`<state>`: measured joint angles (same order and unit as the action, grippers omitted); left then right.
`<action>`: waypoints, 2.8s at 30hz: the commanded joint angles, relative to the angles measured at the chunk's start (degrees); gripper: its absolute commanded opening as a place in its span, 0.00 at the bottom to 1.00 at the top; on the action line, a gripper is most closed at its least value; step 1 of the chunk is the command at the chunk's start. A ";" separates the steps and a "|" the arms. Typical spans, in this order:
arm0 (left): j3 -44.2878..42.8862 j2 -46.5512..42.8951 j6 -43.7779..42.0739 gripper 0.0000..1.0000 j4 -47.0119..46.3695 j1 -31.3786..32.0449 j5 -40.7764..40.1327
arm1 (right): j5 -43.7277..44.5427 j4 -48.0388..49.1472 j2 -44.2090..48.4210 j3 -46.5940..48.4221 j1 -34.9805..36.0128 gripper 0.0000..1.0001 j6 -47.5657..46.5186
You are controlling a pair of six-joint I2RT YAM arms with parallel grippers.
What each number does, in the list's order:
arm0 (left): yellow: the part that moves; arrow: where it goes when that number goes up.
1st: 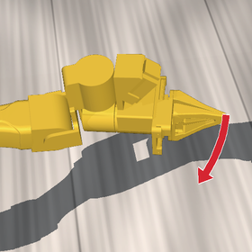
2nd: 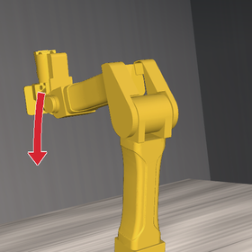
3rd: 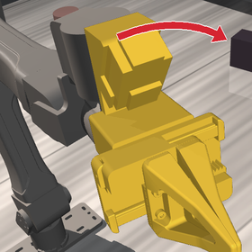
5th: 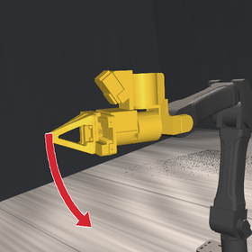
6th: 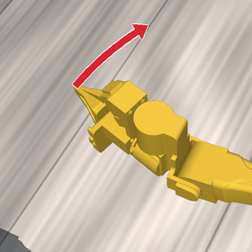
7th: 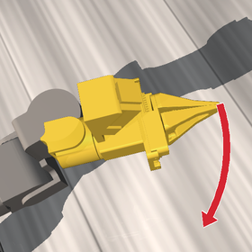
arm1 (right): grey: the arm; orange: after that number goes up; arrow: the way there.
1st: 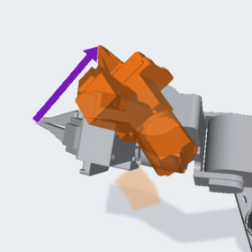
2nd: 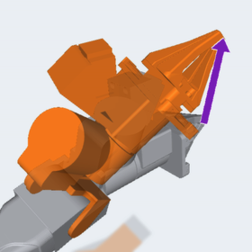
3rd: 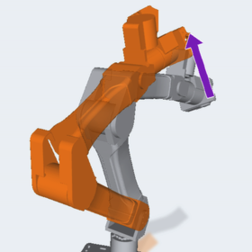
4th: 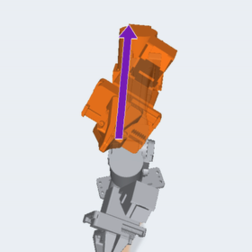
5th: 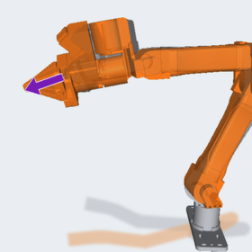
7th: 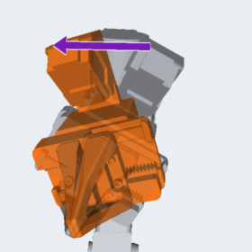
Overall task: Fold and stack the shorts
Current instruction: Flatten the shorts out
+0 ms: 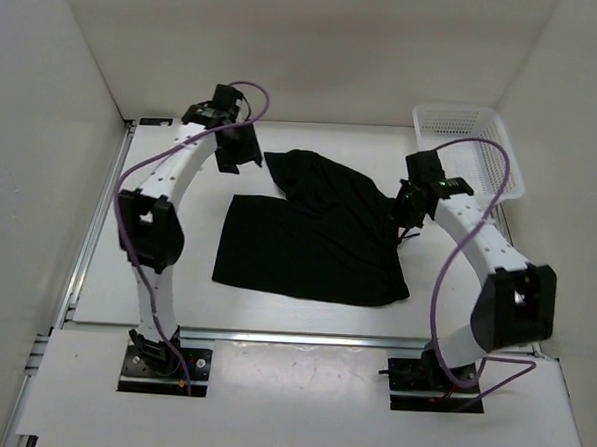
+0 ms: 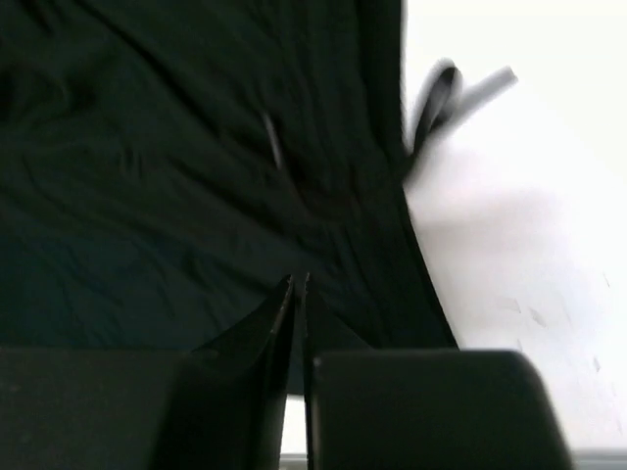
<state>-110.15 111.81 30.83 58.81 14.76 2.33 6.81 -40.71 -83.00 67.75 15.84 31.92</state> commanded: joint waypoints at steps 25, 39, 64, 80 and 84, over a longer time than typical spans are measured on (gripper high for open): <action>-39.88 40.59 5.38 0.72 -1.85 7.73 7.25 | -3.73 2.38 -19.90 5.72 -2.48 0.75 -3.18; -25.04 24.10 0.73 0.10 -3.26 1.50 2.86 | -4.35 6.26 -24.58 5.91 -2.48 0.00 -2.65; 4.12 3.87 -2.89 0.71 1.84 -11.95 -6.63 | -0.05 1.42 -16.24 5.12 2.97 0.74 -5.38; 55.30 -20.06 10.30 0.71 -10.46 -13.27 -5.23 | -16.38 8.36 6.27 -24.68 2.97 0.73 3.50; 53.82 -14.35 8.81 0.60 -11.17 -13.27 -7.26 | -17.79 8.89 1.80 -24.68 2.97 0.72 2.09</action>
<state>-54.65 95.61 39.70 51.55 1.61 -3.60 -7.25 -35.44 -79.00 42.22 18.79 34.04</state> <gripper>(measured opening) 0.627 0.726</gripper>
